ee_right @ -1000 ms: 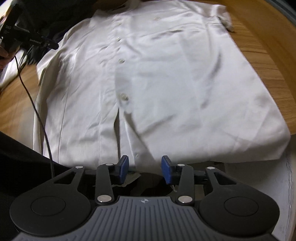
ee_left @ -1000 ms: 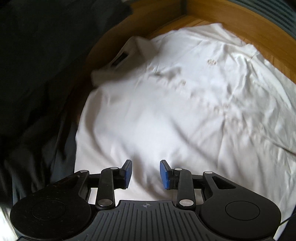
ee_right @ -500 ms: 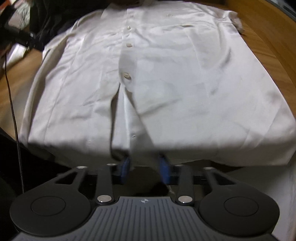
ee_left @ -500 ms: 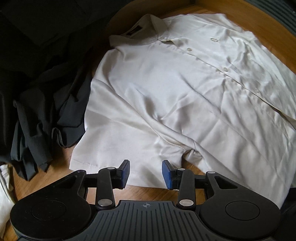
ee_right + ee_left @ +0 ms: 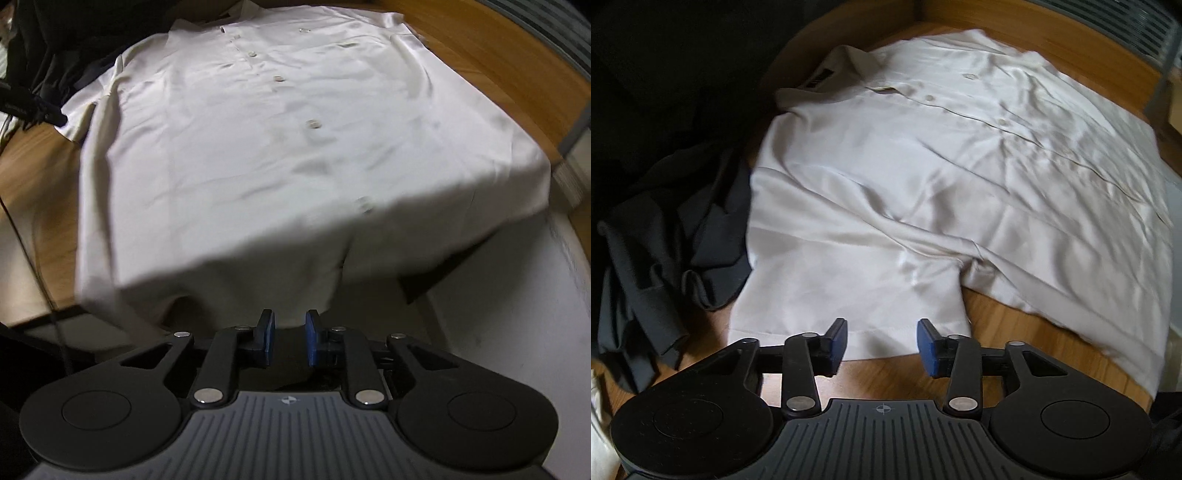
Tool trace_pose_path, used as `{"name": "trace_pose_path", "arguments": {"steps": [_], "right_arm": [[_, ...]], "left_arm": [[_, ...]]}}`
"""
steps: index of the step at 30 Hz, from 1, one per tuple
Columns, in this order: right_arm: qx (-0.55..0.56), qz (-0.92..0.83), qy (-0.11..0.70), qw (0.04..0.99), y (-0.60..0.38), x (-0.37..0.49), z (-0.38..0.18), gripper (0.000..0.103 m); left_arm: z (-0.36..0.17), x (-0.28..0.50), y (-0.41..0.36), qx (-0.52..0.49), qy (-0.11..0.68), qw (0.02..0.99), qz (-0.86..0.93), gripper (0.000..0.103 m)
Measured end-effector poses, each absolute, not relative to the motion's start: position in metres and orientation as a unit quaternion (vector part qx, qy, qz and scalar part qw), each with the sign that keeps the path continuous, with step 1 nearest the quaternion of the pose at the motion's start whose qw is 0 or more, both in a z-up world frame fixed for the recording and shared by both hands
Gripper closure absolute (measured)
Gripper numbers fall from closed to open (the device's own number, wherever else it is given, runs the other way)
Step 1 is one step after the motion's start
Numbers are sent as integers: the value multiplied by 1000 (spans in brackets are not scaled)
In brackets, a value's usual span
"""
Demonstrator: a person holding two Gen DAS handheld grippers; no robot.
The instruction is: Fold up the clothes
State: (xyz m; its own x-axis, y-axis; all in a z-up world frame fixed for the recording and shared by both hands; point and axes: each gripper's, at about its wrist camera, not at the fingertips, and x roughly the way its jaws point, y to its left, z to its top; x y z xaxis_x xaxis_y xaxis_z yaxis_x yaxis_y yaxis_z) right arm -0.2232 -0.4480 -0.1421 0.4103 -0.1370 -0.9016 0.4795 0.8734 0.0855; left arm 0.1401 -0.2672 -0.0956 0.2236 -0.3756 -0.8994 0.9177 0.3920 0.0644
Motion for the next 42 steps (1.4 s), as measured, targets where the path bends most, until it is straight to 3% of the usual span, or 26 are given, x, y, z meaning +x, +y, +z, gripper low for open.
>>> {"name": "trace_pose_path", "arguments": {"steps": [5, 10, 14, 17, 19, 21, 24, 32, 33, 36, 42], "right_arm": [[192, -205, 486, 828, -399, -217, -131, 67], [204, -199, 466, 838, -365, -211, -125, 45], [187, -187, 478, 838, -339, -201, -133, 42], [160, -183, 490, 837, -320, -194, -143, 43], [144, -183, 495, 837, -311, -190, -149, 44], [146, -191, 501, 831, -307, -189, -157, 48], [149, -203, 511, 822, -302, -188, -169, 55], [136, -217, 513, 820, -296, -181, -189, 59], [137, -217, 513, 819, -297, -179, -192, 63], [139, -225, 512, 817, -297, -178, -196, 103], [152, -227, 493, 826, -292, -203, -148, 103]], "left_arm": [[-101, 134, -268, 318, 417, 704, -479, 43], [-105, 126, -280, 299, 410, 701, -501, 42], [-115, 120, -288, 311, 408, 698, -500, 43], [-122, 116, -292, 324, 405, 700, -490, 50], [-123, 115, -293, 332, 398, 703, -487, 66], [-123, 115, -293, 335, 393, 705, -487, 74], [-121, 116, -293, 338, 385, 710, -483, 95], [-99, 121, -285, 332, 358, 730, -478, 98], [-96, 122, -284, 332, 355, 732, -477, 98], [-87, 123, -282, 333, 346, 737, -475, 98], [-71, 125, -278, 344, 324, 744, -473, 98]]}}
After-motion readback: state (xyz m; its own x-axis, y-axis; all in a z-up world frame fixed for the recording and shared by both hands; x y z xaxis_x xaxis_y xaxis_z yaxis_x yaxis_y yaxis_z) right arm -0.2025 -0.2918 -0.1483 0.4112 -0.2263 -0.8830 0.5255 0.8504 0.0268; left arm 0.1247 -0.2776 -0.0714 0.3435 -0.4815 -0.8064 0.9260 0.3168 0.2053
